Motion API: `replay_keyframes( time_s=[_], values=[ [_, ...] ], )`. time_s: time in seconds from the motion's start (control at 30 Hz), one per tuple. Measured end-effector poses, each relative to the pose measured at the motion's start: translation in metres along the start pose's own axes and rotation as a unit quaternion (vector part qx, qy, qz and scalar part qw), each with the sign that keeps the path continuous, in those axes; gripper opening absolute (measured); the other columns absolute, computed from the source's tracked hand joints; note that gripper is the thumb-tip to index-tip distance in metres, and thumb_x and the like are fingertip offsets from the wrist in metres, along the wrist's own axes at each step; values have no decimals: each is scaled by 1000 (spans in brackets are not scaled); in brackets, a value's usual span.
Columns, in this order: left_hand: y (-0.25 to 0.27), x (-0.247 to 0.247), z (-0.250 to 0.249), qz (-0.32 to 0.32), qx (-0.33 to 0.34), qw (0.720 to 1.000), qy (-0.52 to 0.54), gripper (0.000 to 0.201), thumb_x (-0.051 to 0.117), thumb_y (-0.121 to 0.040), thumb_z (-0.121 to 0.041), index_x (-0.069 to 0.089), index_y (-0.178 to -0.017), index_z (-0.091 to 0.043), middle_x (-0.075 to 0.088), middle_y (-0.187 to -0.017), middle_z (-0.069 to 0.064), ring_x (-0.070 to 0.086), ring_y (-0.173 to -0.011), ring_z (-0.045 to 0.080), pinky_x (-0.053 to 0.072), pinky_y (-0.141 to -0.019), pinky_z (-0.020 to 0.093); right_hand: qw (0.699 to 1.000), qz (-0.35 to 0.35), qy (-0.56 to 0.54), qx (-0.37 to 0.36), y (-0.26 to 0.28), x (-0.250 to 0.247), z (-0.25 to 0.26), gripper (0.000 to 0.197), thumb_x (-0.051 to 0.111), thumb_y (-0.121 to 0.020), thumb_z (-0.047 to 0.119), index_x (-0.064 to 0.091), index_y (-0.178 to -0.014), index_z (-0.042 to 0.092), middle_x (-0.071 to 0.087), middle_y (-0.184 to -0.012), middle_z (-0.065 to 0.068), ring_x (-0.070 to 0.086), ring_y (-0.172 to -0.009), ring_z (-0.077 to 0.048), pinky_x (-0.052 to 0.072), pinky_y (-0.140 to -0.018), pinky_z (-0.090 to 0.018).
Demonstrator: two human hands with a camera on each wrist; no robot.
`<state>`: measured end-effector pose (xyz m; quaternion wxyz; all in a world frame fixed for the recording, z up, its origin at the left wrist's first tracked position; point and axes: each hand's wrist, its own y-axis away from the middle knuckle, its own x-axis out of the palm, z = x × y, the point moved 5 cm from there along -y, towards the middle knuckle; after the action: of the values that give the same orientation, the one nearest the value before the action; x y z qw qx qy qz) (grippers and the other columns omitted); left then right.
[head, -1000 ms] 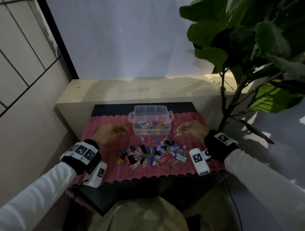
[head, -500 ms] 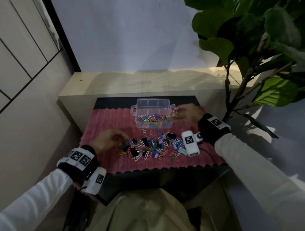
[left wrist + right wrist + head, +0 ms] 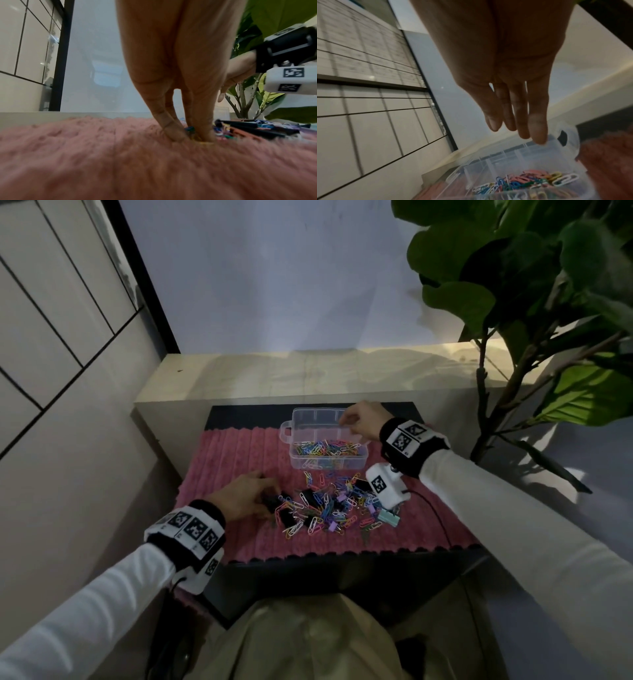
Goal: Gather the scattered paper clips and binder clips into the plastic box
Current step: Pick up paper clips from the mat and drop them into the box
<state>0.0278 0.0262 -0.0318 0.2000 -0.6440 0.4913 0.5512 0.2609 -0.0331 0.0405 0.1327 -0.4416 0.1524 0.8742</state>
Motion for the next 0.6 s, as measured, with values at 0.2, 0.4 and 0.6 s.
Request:
replay_keyframes(
  time_s=[0.2, 0.4, 0.6],
  values=[
    [3, 0, -3, -39, 37, 998, -11, 23, 61, -83, -18, 60, -106, -12, 54, -107, 9, 47, -87, 11, 41, -82, 25, 992, 58, 55, -95, 51, 12, -4, 17, 53, -86, -1, 66, -95, 5, 68, -97, -9, 62, -79, -9, 44, -72, -18],
    [-7, -5, -25, -48, 72, 996, -4, 13, 58, -86, -14, 61, -95, -5, 63, -100, 10, 50, -80, 8, 41, -76, 19, 963, 134, 147, -184, 81, 59, 0, 16, 56, -87, 6, 65, -100, 7, 65, -100, -7, 54, -81, -10, 44, -72, -19],
    [-22, -29, -42, -78, 65, 993, 62, 13, 61, -83, -12, 64, -96, -6, 68, -95, 7, 56, -80, 10, 42, -77, 20, 971, 103, 119, -182, 69, 62, 9, 18, 54, -85, 0, 64, -100, 5, 65, -101, -10, 56, -85, -14, 46, -75, -25]
  ],
)
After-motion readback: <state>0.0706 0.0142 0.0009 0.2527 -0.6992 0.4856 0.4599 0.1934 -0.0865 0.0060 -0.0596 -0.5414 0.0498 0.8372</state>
